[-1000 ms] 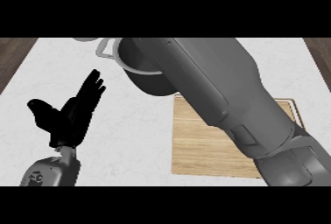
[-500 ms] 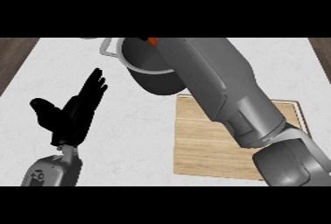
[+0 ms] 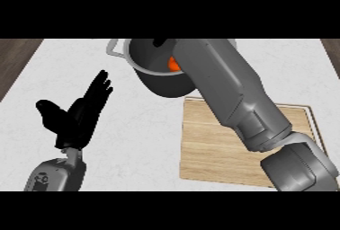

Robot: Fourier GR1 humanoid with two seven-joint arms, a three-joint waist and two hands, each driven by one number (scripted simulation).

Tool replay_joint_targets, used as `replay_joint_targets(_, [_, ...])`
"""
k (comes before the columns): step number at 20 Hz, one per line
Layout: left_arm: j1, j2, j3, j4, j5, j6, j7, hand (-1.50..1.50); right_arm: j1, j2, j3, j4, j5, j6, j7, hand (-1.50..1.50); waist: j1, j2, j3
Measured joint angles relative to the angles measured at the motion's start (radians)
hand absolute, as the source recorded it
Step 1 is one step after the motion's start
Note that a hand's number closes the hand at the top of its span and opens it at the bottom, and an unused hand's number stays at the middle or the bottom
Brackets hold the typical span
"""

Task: Pick the squash from the tray and place it in the pot

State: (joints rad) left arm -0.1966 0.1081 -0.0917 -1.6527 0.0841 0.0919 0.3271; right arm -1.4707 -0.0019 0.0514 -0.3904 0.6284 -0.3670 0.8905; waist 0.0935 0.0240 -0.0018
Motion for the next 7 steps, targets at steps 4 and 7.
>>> replay_joint_targets(4, [-0.002, -0.008, -0.003, 0.003, -0.007, 0.009, 0.001, 0.0, 0.004, 0.0, 0.0, -0.02, 0.016, -0.185, -0.058, -1.5, -0.012, -0.002, 0.0])
replay_joint_targets(7, [0.004, -0.007, 0.005, 0.006, -0.006, 0.011, -0.002, 0.0, -0.012, -0.003, -0.007, -0.021, 0.036, -0.287, -0.073, -1.5, -0.027, -0.006, 0.0])
